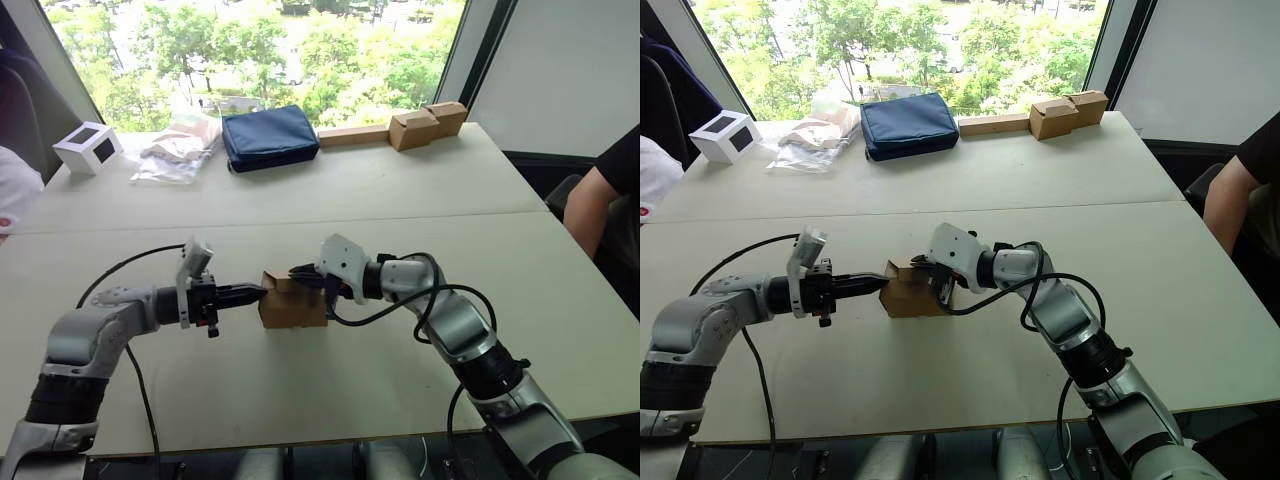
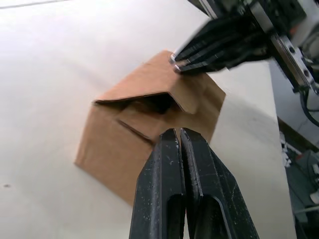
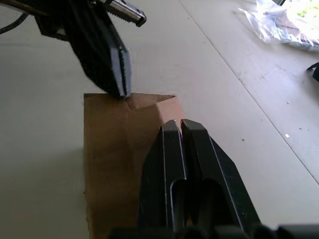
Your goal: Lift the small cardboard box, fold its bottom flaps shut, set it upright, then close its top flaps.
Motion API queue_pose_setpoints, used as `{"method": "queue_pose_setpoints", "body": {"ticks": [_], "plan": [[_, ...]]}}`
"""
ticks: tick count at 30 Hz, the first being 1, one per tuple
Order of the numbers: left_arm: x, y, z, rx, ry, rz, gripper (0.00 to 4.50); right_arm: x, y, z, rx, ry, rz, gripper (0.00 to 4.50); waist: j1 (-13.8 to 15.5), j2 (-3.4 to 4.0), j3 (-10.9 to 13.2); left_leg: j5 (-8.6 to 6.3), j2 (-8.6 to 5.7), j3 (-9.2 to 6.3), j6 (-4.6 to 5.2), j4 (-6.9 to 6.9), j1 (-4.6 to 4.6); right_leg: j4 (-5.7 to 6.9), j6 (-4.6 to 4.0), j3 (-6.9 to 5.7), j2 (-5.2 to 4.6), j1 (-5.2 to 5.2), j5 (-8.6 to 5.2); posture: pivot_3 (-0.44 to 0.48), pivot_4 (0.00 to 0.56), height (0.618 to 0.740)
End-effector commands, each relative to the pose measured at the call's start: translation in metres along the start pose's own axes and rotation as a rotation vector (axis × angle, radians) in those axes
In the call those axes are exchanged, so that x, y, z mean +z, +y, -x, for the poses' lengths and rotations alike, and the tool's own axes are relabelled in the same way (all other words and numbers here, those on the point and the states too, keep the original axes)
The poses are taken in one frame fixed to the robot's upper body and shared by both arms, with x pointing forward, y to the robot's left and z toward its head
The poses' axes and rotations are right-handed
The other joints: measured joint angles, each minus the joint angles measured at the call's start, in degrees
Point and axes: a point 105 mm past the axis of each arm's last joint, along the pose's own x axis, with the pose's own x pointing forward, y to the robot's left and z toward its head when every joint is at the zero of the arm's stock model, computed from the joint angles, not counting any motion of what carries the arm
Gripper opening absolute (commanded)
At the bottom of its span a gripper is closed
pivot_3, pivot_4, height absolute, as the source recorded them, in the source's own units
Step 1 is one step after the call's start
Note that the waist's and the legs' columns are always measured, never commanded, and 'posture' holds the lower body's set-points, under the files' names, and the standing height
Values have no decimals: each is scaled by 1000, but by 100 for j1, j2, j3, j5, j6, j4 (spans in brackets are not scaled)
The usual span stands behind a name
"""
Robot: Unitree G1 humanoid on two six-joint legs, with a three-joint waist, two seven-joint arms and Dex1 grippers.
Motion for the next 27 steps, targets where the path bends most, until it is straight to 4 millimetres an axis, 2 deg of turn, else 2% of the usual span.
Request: {"method": "queue_pose_setpoints", "body": {"ticks": [1, 5, 14, 20, 27], "plan": [[26, -1, 0, -5, -72, -43, 95, 14, 0, 2, -9, -46, 27, 67, 3, 0, 0, 0, 0, 0, 0, 0, 0, 0, 0, 0, 0, 1, 0, 0, 150, 737], [30, 3, -11, 0, -84, -46, 95, 14, 0, 1, -11, -44, 27, 67, -4, 0, 0, 0, -3, 2, 0, 0, 0, -1, 1, 0, 5, 2, 0, 0, 150, 737], [20, 13, -36, 15, -63, -55, 95, 18, 2, 3, -23, -47, 37, 67, -5, -1, 0, 1, 2, 2, -1, 0, 0, 0, 1, 2, 22, 0, 0, 0, 150, 737], [12, 16, -39, 20, -38, -58, 95, 26, 5, 10, -11, -75, 52, 67, -3, -1, 0, 1, 2, 2, -1, 0, 0, -1, 0, 2, 21, 0, 0, 0, 150, 737], [12, 17, -39, 27, -50, -59, 95, 18, 21, 11, 52, -54, 57, 67, 5, -1, 0, 1, 2, 2, -1, 1, 0, -2, 1, 2, 20, 3, 0, 0, 150, 737]]}}
